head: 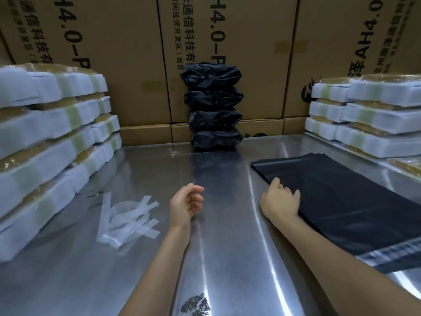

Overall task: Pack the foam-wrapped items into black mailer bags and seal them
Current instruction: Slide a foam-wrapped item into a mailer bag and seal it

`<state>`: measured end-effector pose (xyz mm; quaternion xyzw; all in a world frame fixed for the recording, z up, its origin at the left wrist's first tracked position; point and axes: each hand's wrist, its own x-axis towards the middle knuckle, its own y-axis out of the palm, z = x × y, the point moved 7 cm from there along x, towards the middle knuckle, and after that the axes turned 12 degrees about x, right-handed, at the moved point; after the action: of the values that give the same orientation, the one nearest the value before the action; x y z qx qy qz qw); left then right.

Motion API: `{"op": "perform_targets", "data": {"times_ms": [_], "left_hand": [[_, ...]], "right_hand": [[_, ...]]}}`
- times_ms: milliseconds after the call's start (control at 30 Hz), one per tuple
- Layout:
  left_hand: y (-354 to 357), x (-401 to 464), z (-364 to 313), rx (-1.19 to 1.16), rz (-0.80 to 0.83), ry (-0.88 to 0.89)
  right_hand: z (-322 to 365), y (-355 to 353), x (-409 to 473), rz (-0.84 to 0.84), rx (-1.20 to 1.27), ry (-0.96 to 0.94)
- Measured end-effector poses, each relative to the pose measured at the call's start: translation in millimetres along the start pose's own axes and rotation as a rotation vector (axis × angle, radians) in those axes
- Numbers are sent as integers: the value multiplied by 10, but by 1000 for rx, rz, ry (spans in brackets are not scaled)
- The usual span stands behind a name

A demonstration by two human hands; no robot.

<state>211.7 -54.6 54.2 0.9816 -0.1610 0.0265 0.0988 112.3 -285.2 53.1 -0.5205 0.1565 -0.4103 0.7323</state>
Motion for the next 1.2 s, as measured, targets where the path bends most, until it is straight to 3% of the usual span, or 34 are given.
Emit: {"op": "perform_targets", "data": {"times_ms": [200,333,433,567,733,800,967,1100,1200], "left_hand": [[-23,0,-12,-50,-7,-10],[-27,12,-7,15,19,-2],[55,-35,-65,273,-1,100],[346,-272,-98,787,42,305],[836,-576,204,1077,343,226],[866,-554,217,1217,379,228],[554,-291,233,1468,462,160],[292,-130,195,1427,549,77],[238,-144,84,1494,480,223]], "right_hand": [[761,192,-314,267,-17,-139],[1236,241,-510,500,619,-61],[1228,91,-475,450,915,-23],[886,-3,-392,334,848,-45],[566,132,-423,418,1307,208],[508,123,-418,400,1434,238],[355,-29,-346,160,1187,18],[203,-79,-276,72,1000,21],[65,-104,-222,75,866,90]]}}
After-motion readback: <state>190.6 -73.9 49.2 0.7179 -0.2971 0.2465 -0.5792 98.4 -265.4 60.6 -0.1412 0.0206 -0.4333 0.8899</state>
